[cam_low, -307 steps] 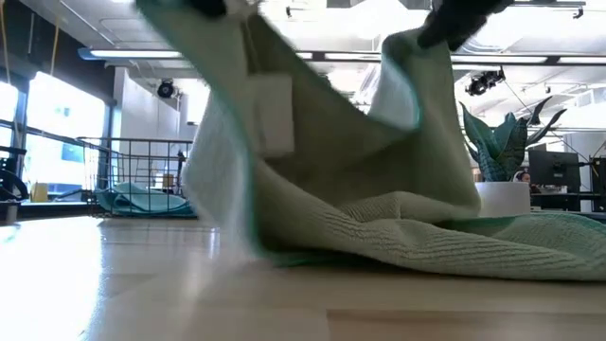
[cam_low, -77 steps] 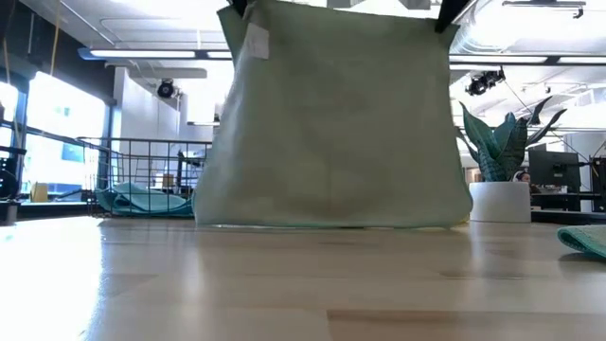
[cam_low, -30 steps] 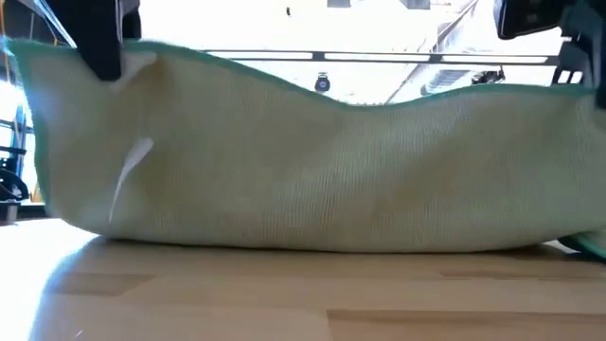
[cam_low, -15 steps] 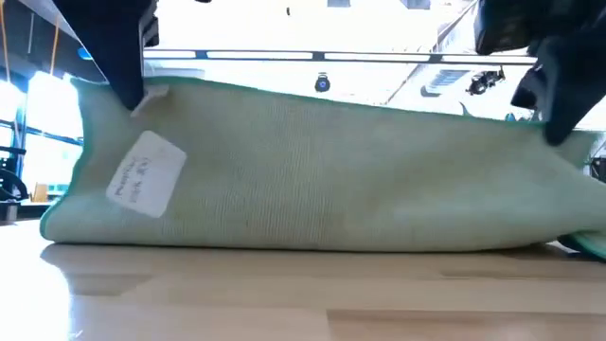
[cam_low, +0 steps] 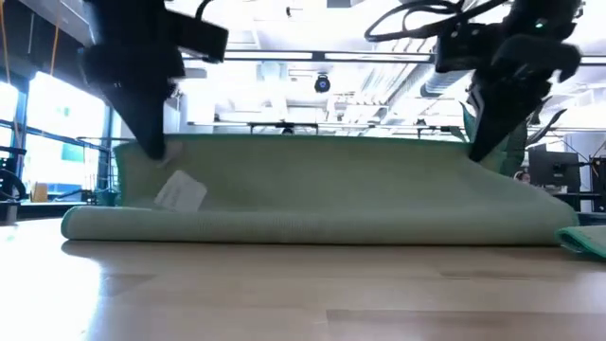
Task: Fold microfiber towels
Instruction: Fold the left green towel
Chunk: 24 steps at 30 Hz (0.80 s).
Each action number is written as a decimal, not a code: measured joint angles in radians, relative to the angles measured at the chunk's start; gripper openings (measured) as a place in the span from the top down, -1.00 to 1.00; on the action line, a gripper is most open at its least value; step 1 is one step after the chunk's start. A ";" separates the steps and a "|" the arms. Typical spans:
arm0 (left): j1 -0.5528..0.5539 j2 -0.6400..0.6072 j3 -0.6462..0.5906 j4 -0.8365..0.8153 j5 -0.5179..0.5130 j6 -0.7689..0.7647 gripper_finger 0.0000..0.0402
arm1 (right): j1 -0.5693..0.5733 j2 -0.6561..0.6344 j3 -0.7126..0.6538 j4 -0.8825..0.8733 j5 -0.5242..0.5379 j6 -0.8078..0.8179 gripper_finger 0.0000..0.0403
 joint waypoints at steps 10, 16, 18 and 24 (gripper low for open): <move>0.075 0.000 -0.037 -0.002 -0.050 0.057 1.00 | -0.123 0.054 0.000 0.039 -0.014 -0.141 1.00; 0.098 0.000 -0.037 0.004 -0.058 0.090 1.00 | -0.167 0.094 0.000 0.035 -0.015 -0.190 1.00; 0.104 0.000 -0.037 0.003 -0.058 0.090 1.00 | -0.181 0.102 0.000 0.044 -0.015 -0.204 1.00; 0.120 0.000 -0.037 0.024 -0.095 0.094 1.00 | -0.223 0.120 0.000 0.050 -0.015 -0.209 1.00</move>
